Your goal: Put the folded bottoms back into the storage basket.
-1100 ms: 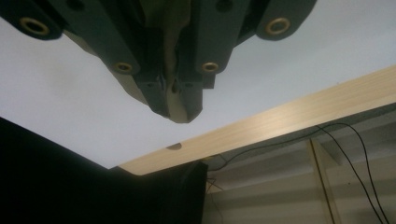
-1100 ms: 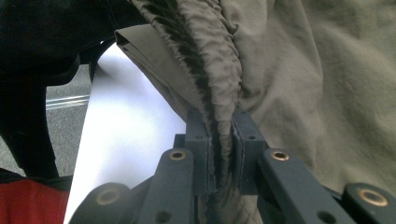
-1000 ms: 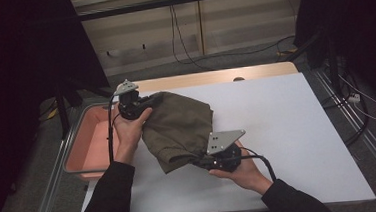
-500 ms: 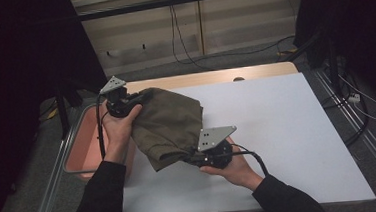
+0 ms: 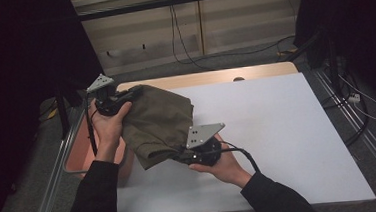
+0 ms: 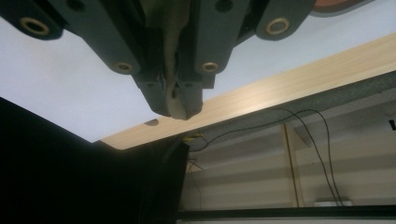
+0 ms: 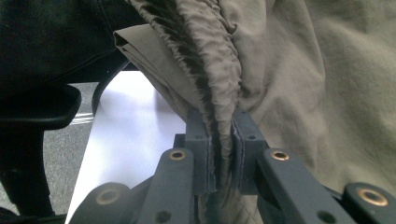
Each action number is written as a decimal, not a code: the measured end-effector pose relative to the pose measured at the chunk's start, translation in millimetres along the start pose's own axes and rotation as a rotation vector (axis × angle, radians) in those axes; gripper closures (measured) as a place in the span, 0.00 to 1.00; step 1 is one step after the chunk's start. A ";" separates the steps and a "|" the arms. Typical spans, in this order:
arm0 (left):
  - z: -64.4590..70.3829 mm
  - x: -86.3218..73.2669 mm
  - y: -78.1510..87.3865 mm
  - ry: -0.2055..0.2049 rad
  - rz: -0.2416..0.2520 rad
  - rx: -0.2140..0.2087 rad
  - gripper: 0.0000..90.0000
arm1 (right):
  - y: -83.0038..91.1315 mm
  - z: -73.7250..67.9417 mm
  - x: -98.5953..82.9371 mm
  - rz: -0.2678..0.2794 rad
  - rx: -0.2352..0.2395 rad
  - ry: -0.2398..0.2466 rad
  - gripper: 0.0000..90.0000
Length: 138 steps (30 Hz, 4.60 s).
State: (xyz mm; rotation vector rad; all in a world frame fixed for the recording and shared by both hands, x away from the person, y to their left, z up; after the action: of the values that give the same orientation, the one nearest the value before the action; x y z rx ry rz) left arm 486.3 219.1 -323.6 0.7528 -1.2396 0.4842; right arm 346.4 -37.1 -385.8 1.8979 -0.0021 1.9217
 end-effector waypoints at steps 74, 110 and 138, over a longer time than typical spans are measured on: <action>-95.5 38.7 104.9 0.024 0.122 0.199 0.95 | -109.5 8.4 84.7 0.047 0.089 0.017 0.88; -150.2 4.5 118.0 0.087 0.068 0.248 0.95 | -181.9 -5.8 82.3 -0.042 0.082 0.013 0.88; -170.6 -39.7 99.6 0.111 0.023 0.192 0.95 | -204.0 -18.9 57.8 -0.065 0.033 -0.035 0.86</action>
State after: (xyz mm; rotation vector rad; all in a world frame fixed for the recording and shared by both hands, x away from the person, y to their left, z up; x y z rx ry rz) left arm 518.5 414.5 -360.7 0.8628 -1.1092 0.6624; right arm 392.6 170.6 -392.8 1.9285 0.0798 1.8565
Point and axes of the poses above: each handheld gripper's, and its own axes: y roughly backward along the jaws, x roughly out of its top, z roughly to its right, the point moved 1 cm from there along -y, roughly forward along the jaws, and after that the axes turned 5 degrees about z, right-handed, at the moved point
